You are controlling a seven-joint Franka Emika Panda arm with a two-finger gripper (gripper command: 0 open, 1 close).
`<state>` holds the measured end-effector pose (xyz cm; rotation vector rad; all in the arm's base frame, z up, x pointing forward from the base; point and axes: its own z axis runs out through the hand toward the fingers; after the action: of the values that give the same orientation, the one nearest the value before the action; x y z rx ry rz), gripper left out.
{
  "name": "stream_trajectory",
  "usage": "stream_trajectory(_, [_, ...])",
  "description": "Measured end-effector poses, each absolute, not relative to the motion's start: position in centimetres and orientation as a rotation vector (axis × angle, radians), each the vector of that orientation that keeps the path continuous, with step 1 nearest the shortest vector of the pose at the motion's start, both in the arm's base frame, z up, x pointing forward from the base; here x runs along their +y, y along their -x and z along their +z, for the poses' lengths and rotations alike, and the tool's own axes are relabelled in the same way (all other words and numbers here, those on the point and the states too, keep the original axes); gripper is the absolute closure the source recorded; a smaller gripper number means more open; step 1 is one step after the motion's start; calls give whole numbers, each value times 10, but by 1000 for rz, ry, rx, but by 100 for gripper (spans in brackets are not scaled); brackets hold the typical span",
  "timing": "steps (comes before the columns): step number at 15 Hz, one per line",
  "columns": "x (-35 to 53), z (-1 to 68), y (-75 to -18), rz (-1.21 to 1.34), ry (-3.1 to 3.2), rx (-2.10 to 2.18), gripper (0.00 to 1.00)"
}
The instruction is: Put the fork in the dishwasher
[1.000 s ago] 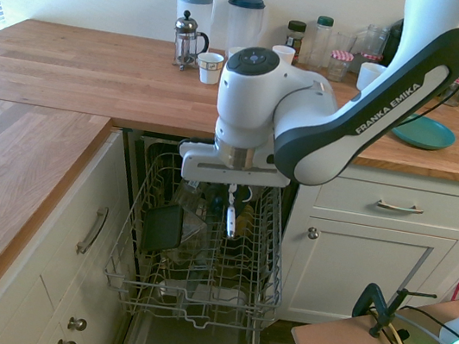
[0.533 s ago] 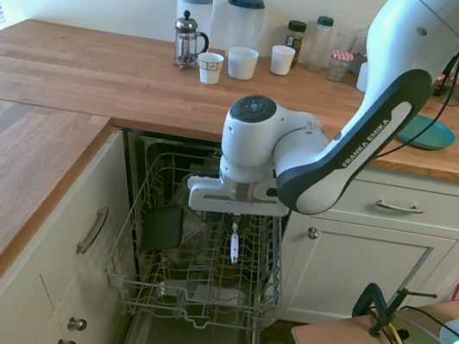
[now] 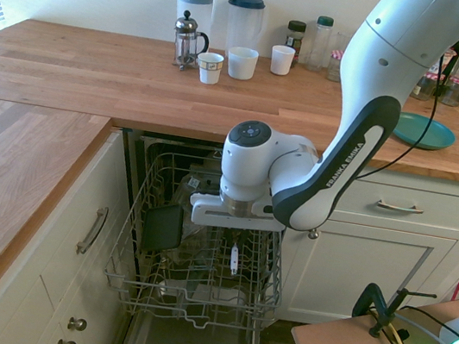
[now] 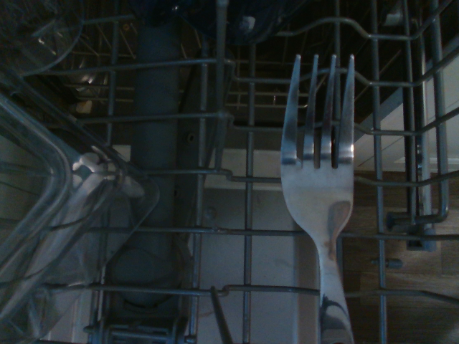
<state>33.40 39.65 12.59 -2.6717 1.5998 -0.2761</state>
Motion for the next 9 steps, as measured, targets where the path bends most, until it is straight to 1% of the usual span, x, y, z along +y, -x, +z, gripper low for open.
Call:
stream_trajectory(2, [396, 115, -334, -273, 2676, 1604, 100])
stream_trajectory(3, [395, 110, -335, -273, 2679, 1607, 0])
stream_trajectory(9, [387, 93, -338, -293, 2685, 1627, 0])
